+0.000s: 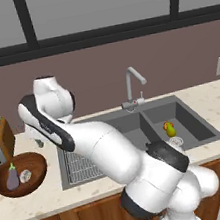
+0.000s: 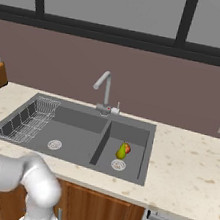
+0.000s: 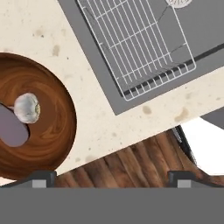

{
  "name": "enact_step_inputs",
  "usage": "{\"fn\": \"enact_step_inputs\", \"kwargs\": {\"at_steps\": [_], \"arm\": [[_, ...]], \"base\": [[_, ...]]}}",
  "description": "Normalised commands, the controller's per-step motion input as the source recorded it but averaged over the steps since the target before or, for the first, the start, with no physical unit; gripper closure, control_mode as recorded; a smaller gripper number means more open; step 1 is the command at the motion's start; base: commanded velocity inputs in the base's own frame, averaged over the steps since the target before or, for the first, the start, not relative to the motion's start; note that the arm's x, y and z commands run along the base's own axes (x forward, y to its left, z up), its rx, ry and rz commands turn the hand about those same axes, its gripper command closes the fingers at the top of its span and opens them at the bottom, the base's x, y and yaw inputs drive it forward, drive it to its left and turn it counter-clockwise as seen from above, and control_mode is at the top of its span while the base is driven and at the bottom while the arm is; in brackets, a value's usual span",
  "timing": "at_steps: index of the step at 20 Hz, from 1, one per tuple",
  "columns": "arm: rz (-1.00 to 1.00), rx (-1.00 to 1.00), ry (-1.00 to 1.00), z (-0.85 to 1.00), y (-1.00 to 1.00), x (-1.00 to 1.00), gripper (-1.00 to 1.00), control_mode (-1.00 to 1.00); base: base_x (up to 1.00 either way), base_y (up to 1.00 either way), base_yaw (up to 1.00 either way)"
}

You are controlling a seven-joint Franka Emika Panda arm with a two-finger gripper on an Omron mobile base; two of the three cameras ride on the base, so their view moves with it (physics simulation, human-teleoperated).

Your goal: There is a mixed pile of frozen fruits and vegetables on the counter. Locate all the frozen vegetables and place the items in a bowl on the counter. Take all the frozen fruits and defrost them in a running sink.

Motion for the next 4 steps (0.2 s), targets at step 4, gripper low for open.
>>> {"fn": "enact_step_inputs", "kwargs": {"at_steps": [4], "arm": [[-0.05, 0.10, 0.03, 0.07, -0.48, -0.11, -1.00, -1.00]], "base": [[0.00, 0.00, 0.00]]}}
